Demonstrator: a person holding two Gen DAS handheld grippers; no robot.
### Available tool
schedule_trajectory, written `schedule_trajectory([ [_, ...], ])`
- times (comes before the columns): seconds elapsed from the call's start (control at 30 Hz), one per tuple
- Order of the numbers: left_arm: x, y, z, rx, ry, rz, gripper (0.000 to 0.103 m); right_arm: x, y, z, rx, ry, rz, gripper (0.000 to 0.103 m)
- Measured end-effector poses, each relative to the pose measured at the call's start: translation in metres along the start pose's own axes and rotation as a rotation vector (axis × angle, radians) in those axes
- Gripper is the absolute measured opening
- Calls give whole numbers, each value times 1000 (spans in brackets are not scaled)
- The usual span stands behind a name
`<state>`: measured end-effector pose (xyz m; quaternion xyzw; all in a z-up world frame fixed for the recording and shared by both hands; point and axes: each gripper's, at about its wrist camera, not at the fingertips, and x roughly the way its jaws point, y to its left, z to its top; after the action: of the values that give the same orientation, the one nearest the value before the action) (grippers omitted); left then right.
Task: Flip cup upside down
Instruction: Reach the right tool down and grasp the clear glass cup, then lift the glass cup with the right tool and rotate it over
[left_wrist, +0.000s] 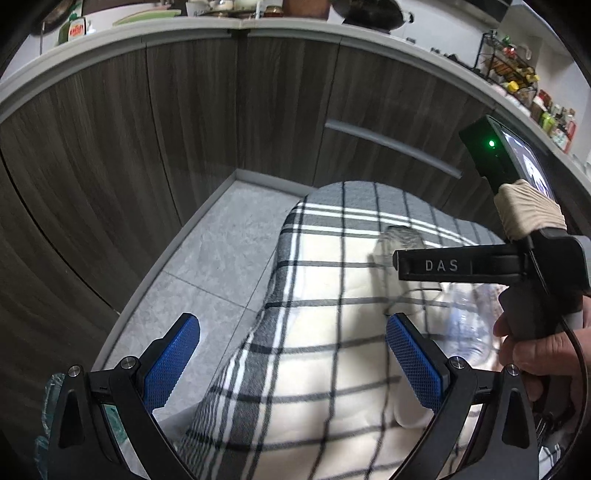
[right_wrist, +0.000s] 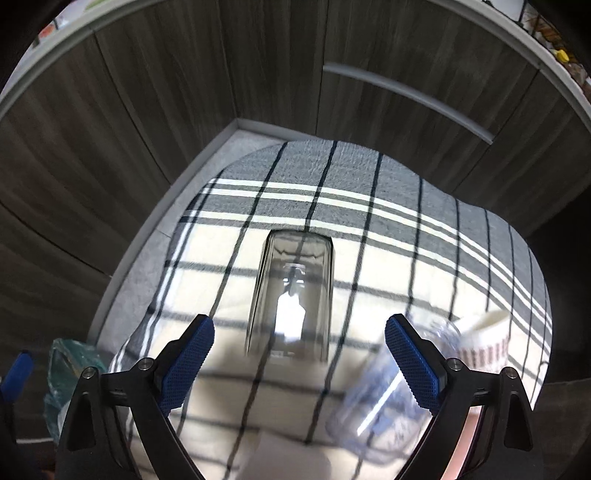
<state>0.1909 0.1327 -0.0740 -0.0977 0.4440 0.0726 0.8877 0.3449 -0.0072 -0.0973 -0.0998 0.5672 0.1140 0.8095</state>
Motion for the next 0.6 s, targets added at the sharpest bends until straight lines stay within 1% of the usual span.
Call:
schedule_trajectory([
  [0.07, 9, 4, 4, -11, 18, 21, 103, 15, 2, 10, -1, 32, -10, 91],
  [0.17, 17, 8, 6, -28, 31, 29, 103, 36, 3, 20, 11, 79, -11, 87],
  [0.27, 22, 11, 6, -35, 36, 34, 103, 53, 3, 23, 31, 132, 2, 83],
  [0.33, 23, 10, 5, -33, 39, 40, 103, 63, 3, 22, 35, 161, 13, 78],
  [0.4, 25, 9, 4, -32, 42, 40, 103, 70, 3, 21, 39, 180, 21, 63],
  [0.43, 25, 9, 4, -33, 42, 41, 103, 73, 3, 21, 41, 190, 22, 60],
  [0.6, 24, 9, 5, -31, 35, 47, 103, 73, 3, 19, 48, 190, 27, 59],
])
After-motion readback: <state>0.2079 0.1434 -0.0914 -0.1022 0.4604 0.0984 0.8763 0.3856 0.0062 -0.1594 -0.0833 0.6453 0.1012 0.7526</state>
